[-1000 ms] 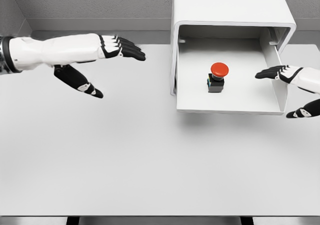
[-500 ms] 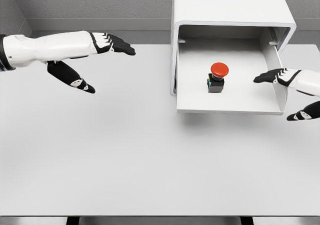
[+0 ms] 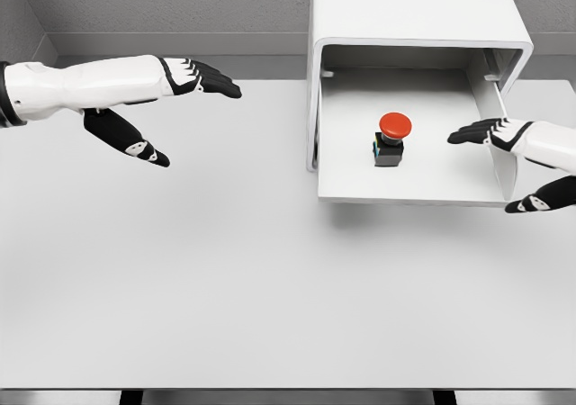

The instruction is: Slide open multi-storey tabletop storage cabinets and put open load switch and slide close multi-storey tabletop storage cabinets

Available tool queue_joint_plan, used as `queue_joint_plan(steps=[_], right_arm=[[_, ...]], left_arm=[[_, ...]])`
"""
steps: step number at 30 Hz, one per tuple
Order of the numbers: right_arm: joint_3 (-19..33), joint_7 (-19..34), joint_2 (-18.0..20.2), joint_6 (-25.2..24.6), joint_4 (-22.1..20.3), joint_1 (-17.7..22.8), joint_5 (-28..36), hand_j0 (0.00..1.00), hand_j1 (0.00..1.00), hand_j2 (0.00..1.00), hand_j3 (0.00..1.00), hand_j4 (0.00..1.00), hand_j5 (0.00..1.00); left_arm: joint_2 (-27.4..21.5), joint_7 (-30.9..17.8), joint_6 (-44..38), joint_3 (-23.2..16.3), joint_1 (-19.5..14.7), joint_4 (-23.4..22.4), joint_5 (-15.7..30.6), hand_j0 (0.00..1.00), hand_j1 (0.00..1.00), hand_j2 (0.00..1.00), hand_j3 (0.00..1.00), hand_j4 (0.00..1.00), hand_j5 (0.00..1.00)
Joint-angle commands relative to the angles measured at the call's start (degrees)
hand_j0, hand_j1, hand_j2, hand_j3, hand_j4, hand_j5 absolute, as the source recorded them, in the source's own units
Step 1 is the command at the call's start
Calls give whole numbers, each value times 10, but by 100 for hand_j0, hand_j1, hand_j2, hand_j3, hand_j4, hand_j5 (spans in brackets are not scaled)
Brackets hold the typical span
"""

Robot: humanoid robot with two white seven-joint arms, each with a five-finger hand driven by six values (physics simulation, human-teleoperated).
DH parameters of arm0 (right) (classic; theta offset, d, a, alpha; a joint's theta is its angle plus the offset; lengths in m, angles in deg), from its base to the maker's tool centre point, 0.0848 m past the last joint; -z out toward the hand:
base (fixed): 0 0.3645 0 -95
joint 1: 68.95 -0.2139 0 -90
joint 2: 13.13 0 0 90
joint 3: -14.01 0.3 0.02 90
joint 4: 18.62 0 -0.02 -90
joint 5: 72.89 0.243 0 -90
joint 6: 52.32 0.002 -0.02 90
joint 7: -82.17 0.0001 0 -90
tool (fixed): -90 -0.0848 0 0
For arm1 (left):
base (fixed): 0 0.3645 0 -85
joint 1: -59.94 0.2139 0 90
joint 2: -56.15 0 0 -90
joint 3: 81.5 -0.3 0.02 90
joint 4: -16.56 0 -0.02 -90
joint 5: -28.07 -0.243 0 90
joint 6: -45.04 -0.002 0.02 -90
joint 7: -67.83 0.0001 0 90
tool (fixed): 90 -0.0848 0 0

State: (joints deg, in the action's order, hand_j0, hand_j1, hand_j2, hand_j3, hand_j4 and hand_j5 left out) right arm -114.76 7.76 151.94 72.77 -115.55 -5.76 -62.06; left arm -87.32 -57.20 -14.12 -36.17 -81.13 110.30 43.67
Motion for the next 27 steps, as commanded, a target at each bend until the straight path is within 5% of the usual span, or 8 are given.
queue_joint_plan(steps=[1,27], right_arm=[[0,0,-5,-1,0,0,4,100,100,100,100,100,100],[0,24,-47,-1,3,-11,-20,100,100,100,100,100,100]], left_arm=[[-1,0,-2,0,0,0,4,100,100,100,100,100,100],[-1,0,-2,1,0,0,4,100,100,100,100,100,100]])
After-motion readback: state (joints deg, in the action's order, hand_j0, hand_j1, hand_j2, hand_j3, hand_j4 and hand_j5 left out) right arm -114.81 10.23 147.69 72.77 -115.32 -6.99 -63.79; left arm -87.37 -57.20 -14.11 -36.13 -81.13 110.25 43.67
